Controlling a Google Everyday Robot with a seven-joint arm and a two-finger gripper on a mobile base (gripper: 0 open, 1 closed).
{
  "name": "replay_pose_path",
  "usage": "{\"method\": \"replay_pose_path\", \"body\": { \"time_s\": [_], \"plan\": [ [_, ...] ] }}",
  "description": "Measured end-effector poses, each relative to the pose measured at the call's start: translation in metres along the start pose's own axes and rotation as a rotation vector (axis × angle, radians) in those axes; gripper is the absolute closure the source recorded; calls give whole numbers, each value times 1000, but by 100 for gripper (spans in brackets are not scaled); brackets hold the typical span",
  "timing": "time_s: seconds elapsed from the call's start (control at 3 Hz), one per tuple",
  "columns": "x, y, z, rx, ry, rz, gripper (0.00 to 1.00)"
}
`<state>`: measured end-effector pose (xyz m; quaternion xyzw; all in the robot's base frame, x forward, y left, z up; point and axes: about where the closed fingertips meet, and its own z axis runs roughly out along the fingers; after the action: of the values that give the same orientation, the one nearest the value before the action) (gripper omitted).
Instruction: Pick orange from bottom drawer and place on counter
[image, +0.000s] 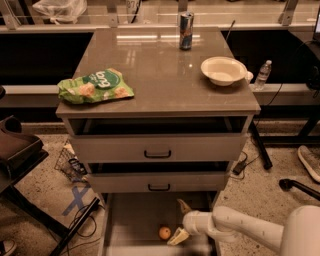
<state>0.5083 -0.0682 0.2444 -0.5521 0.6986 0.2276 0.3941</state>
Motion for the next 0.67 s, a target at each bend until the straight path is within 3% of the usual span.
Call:
{"method": "replay_pose_path", "body": {
  "time_s": [0.67],
  "plan": [
    [17, 24, 59, -81, -5, -20, 0]
  ]
}}
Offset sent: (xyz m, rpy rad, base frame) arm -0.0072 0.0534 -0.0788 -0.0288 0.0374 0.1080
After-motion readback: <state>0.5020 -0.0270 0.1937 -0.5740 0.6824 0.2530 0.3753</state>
